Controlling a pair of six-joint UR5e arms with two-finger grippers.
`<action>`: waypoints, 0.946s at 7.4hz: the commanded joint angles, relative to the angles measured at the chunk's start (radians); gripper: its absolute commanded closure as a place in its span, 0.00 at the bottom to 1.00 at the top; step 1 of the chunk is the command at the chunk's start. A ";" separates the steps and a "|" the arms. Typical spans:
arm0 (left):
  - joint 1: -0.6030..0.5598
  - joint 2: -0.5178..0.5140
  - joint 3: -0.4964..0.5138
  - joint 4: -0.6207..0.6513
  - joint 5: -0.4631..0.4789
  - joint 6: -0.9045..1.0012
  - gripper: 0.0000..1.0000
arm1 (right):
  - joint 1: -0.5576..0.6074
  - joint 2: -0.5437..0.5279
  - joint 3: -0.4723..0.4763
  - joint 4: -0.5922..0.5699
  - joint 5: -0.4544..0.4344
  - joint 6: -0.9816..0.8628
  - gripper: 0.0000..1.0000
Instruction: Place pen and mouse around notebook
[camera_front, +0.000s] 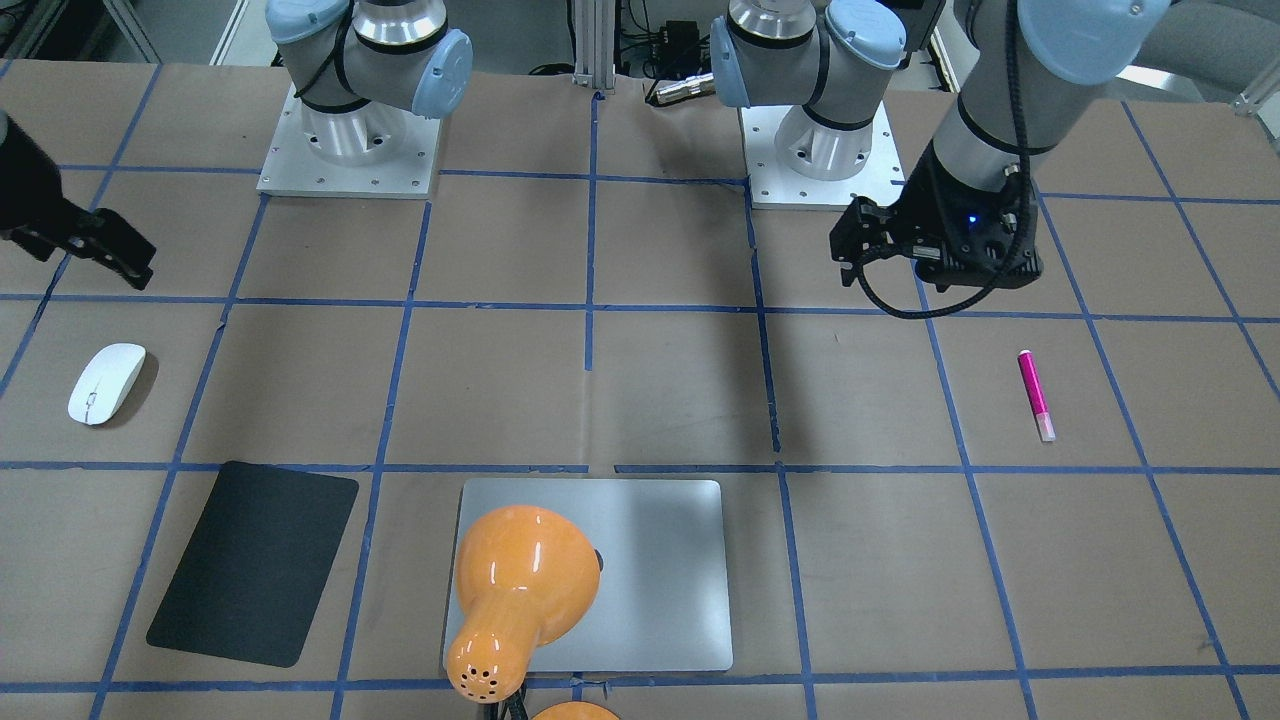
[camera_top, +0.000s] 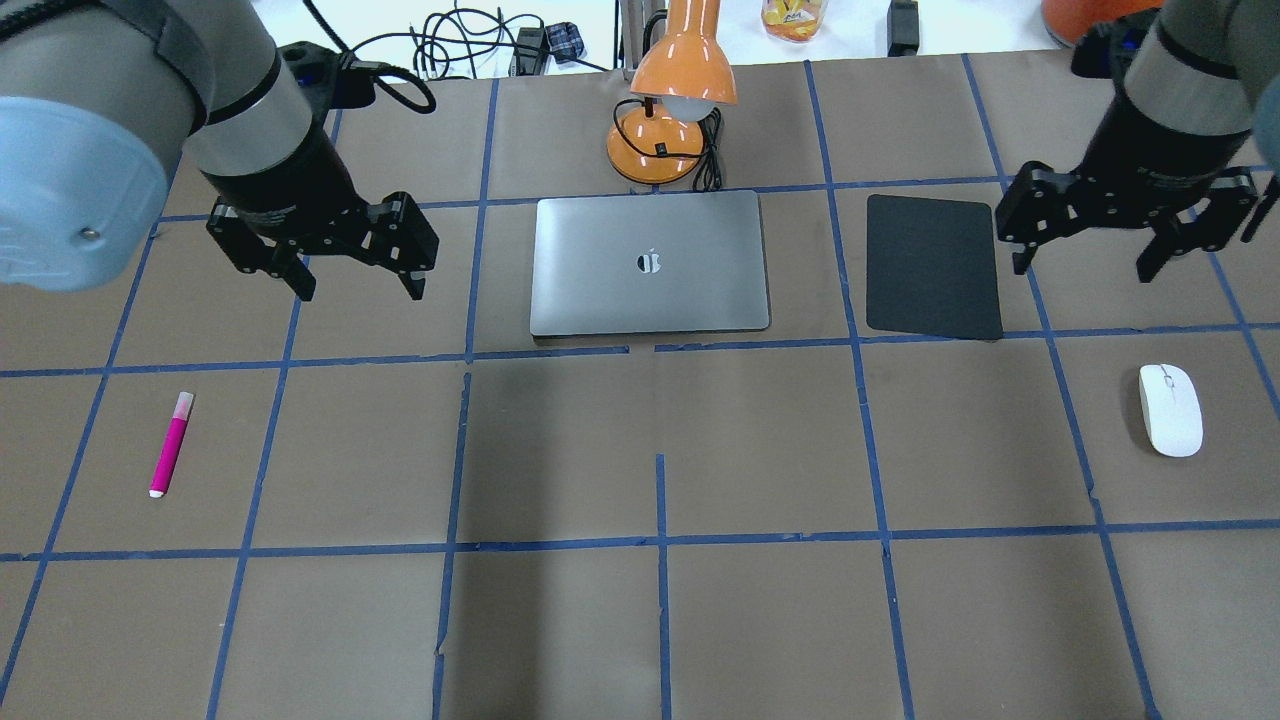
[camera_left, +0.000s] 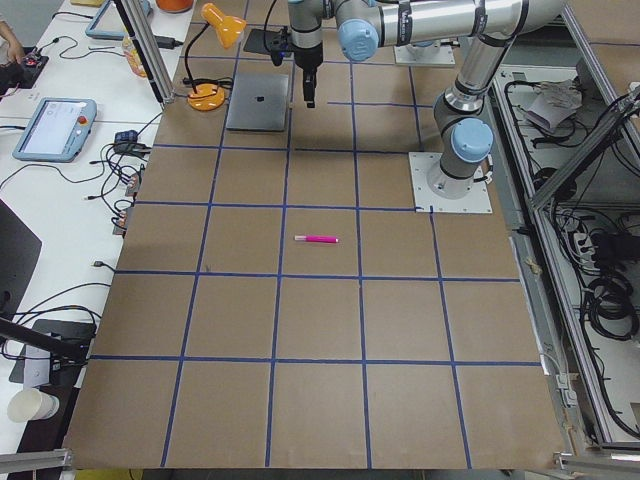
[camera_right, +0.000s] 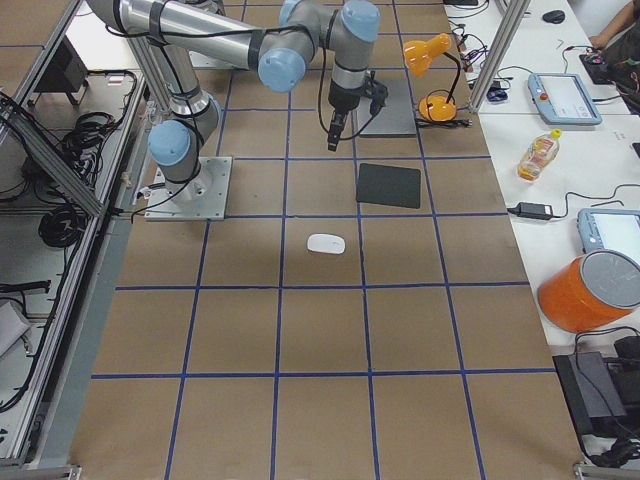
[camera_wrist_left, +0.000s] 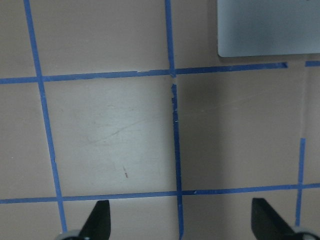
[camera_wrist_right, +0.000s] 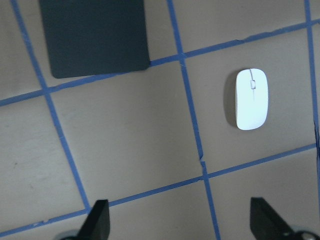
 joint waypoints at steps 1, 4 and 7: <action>0.167 0.003 -0.124 0.124 0.000 0.202 0.00 | -0.150 0.039 0.113 -0.137 0.005 -0.112 0.00; 0.483 -0.050 -0.380 0.545 -0.017 0.613 0.00 | -0.233 0.093 0.357 -0.539 0.008 -0.258 0.00; 0.611 -0.223 -0.416 0.707 -0.085 0.755 0.00 | -0.246 0.179 0.367 -0.633 0.060 -0.332 0.00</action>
